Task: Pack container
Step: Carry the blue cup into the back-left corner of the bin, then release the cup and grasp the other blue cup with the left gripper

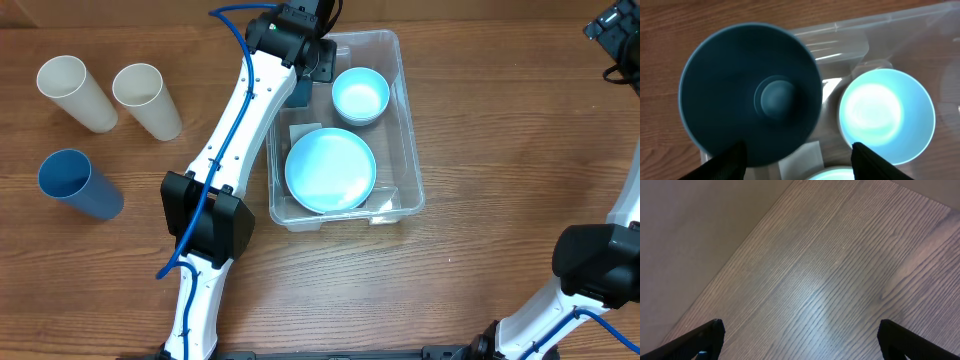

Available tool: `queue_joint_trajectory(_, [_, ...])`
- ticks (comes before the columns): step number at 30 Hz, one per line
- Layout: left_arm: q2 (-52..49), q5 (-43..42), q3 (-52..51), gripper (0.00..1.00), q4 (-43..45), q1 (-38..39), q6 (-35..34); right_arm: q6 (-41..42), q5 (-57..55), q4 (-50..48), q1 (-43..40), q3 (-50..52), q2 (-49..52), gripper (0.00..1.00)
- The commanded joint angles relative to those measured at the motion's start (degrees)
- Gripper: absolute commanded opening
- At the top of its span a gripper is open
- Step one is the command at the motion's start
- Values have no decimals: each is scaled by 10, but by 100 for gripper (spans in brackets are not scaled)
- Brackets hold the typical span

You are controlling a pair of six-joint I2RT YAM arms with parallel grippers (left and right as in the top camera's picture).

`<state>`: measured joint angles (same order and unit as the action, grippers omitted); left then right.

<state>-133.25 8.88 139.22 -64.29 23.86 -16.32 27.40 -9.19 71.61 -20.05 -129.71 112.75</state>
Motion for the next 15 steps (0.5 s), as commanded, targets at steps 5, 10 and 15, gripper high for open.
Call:
queue_joint_trajectory(5, [-1,8,10,81,51,-4,57,3,-2,-1,1,-9,-10,100])
queue_joint_trajectory(10, [14,9,97,99,-25,-4,60,3,-2,-1,1,-9,-10,100])
queue_joint_trajectory(15, [83,22,169,100,-151,-31,60,3,-2,-1,1,-9,-10,100])
